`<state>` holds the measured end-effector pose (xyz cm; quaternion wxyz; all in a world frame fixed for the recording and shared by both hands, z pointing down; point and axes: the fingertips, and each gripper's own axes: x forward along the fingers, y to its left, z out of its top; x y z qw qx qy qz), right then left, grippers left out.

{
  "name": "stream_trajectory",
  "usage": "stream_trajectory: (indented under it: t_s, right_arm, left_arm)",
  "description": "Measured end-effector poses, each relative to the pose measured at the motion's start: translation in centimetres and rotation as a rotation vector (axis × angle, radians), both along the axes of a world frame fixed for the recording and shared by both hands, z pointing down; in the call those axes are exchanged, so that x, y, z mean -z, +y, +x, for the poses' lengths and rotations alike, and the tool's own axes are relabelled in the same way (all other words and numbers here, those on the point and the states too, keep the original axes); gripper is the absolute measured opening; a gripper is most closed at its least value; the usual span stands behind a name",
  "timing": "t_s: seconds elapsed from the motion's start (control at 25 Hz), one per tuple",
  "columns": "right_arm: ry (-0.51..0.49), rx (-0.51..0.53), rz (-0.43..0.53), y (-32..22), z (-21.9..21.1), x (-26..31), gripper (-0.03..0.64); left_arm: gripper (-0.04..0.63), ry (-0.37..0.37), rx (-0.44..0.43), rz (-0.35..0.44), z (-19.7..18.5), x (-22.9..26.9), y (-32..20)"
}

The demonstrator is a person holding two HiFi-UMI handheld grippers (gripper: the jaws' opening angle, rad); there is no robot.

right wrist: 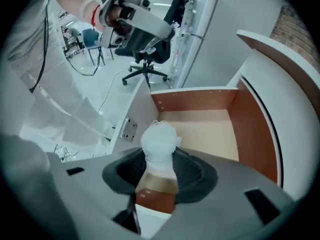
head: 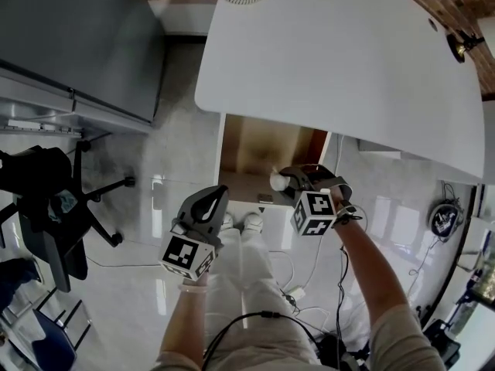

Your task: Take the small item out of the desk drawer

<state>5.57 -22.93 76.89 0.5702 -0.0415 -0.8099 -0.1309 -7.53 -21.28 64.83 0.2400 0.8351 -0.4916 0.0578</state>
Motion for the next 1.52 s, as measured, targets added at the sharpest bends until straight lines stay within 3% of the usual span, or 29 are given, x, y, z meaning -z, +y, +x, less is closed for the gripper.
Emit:
stream_trajectory:
  t_s: [0.48,1.0,1.52]
  right_arm:
    - [-0.207,-0.247,-0.004,1.1,-0.5,7.1,0.167]
    - [-0.479,-0.618,-0.077,1.1,0.6,15.9,0.167]
    - [-0.635,-0.780,-0.022,0.3,2.9,23.8,0.167]
  left_arm:
    - [0.005,-0.016,-0.009,0.018,-0.3,3.4,0.9]
    - [0.005,-0.014,-0.036,0.064,0.4,9.0,1.5]
    - [0.005,-0.025,-0.014,0.133,-0.5,15.0,1.1]
